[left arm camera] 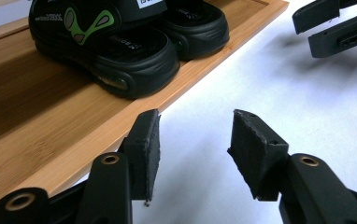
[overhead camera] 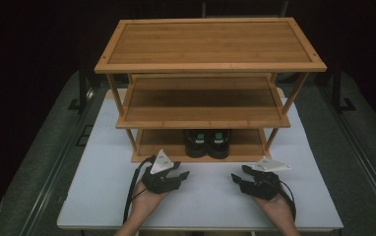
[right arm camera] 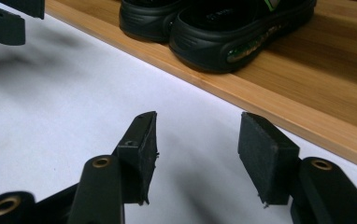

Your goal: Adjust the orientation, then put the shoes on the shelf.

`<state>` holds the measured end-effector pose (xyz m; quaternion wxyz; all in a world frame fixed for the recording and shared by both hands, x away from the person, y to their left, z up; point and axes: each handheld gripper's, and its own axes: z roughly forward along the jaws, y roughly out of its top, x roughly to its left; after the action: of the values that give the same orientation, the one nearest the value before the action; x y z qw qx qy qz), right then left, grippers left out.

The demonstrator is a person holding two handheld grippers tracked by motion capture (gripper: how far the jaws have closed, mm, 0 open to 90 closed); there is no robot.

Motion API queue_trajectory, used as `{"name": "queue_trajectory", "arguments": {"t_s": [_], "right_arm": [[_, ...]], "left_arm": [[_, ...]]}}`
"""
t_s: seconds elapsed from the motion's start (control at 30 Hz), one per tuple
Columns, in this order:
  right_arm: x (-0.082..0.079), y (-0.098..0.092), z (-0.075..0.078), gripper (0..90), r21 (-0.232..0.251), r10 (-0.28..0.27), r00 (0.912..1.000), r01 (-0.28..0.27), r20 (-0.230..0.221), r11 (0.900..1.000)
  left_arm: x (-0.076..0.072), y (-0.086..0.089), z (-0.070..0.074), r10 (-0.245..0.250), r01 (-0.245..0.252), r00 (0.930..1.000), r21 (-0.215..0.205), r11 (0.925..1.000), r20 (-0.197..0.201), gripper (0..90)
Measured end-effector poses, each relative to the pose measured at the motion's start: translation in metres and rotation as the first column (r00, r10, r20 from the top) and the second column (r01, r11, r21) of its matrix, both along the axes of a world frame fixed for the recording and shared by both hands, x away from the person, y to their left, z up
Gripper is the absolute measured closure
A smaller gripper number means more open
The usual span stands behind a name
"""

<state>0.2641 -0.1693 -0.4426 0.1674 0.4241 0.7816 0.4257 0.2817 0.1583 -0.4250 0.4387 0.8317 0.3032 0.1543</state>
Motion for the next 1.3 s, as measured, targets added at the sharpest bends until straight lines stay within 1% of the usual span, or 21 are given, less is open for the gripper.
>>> {"name": "queue_trajectory", "arguments": {"t_s": [0.1,0.3,0.6,0.83,0.93,1.1,1.17,1.3], "right_arm": [[-0.001,-0.004,-0.001,44.9,0.006,-0.006,1.0,0.006,-0.005,1.0],[-0.004,-0.014,-0.002,42.5,0.016,-0.015,0.9998,0.015,-0.015,1.0],[-0.008,-0.025,-0.002,40.8,0.025,-0.023,0.9995,0.023,-0.022,0.999],[-0.014,-0.033,-0.001,40.2,0.027,-0.031,0.9993,0.031,-0.021,0.999],[-0.016,-0.036,-0.002,39.8,0.027,-0.033,0.9991,0.033,-0.026,0.999],[-0.019,-0.042,-0.005,39.5,0.031,-0.041,0.9986,0.042,-0.033,0.999],[-0.021,-0.043,-0.006,39.3,0.031,-0.042,0.9985,0.043,-0.036,0.999],[-0.023,-0.046,-0.006,39.0,0.033,-0.045,0.9982,0.047,-0.039,0.998]], "left_arm": [[-0.001,0.001,0.0,0.001,-0.002,1.0,0.013,0.9999,0.007,49.6],[-0.003,0.005,0.0,0.004,-0.004,1.0,0.017,0.9998,0.006,47.0],[-0.007,0.016,0.002,0.012,-0.012,0.9999,0.0,0.9999,0.001,45.4],[-0.011,0.025,0.003,0.017,-0.017,0.9998,-0.001,0.9998,-0.001,44.5],[-0.012,0.029,0.003,0.016,-0.016,0.9999,0.002,0.9999,0.001,43.8],[-0.014,0.036,0.003,0.029,-0.029,0.9996,-0.004,0.9996,0.001,43.7],[-0.014,0.038,0.003,0.031,-0.031,0.9995,0.002,0.9995,0.003,43.7],[-0.017,0.041,0.001,0.033,-0.033,0.9995,0.0,0.9995,0.003,43.5]]}}
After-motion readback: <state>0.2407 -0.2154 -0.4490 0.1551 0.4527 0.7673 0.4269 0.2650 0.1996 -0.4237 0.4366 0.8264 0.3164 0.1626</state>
